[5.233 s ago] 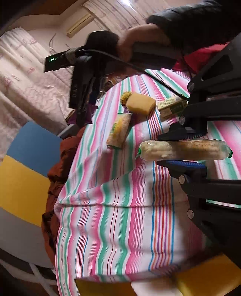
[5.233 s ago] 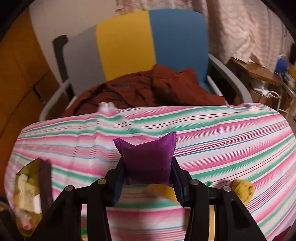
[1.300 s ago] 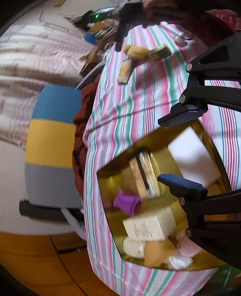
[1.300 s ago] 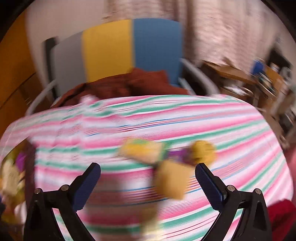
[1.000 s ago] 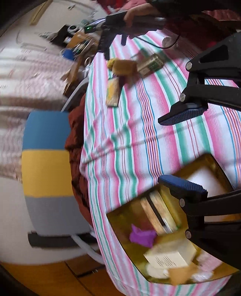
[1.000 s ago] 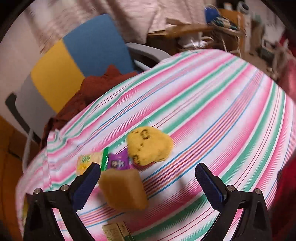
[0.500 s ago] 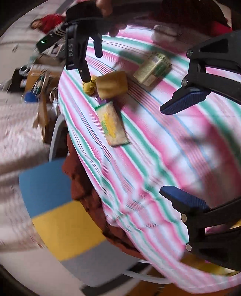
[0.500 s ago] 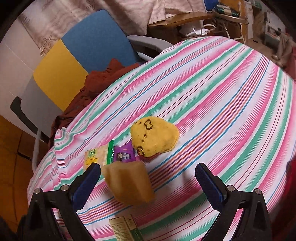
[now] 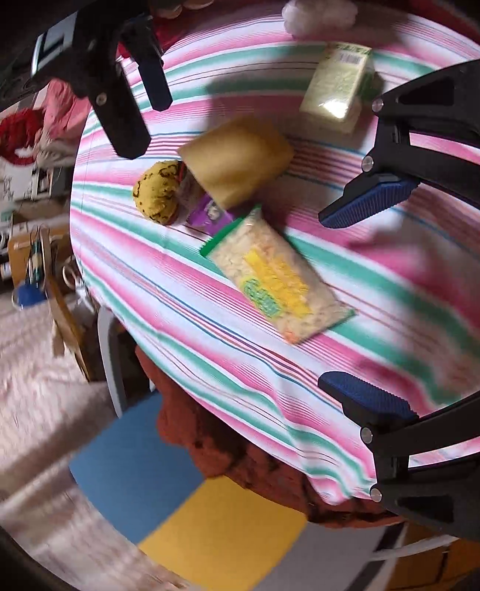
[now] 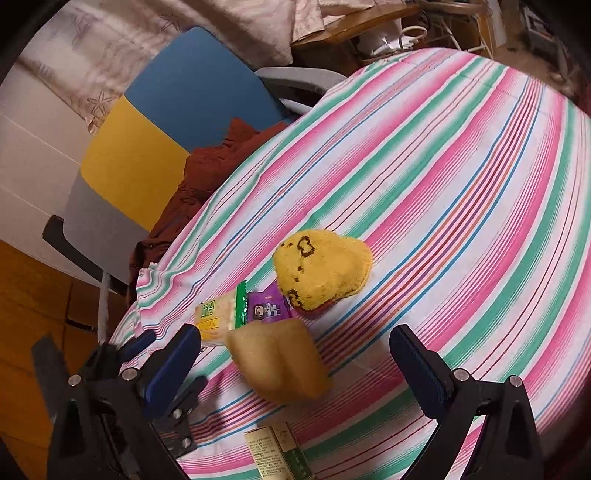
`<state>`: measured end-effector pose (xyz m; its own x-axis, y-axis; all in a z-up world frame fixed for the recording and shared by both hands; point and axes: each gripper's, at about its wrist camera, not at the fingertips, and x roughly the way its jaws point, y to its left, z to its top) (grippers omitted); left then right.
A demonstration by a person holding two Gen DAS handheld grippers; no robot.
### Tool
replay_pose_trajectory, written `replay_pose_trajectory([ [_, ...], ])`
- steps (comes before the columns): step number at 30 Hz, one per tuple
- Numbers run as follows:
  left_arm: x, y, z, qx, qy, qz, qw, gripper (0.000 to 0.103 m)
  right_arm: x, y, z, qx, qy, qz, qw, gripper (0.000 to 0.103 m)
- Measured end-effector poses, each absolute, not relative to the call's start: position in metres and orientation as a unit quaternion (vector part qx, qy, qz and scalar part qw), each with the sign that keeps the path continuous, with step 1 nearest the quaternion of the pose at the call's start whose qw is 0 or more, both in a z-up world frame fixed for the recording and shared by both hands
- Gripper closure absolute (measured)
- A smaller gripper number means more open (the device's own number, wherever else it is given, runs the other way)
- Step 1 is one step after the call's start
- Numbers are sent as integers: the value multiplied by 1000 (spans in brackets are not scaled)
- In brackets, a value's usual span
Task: Organize objects
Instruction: 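Grasp the WEIDAN snack bag with the left tool and lift it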
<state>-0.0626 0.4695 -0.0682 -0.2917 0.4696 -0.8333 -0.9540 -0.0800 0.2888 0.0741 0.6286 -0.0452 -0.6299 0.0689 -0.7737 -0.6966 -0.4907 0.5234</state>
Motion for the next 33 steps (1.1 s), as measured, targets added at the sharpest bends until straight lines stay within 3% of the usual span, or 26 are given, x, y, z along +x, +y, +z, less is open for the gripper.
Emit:
replay_pose_trajectory([
  [9,-74,505,-90,-275,481,612,564,14,72,632,-52,-364,454,778,237,0],
  [16,-86,521,-101,-308,453,606,576,14,73,636,-57,-368,460,771,243,0],
  [18,-89,519,-101,-334,428,603,585,30,74,637,-59,-369,461,768,247,0],
  [22,-88,504,-99,-360,395,620,575,45,75,639,-59,-374,458,767,251,0],
  [23,-85,498,-98,-367,387,628,567,52,75,639,-60,-374,458,766,251,0],
  [33,-60,427,-92,-451,323,689,467,58,79,644,-64,-379,459,759,263,0],
])
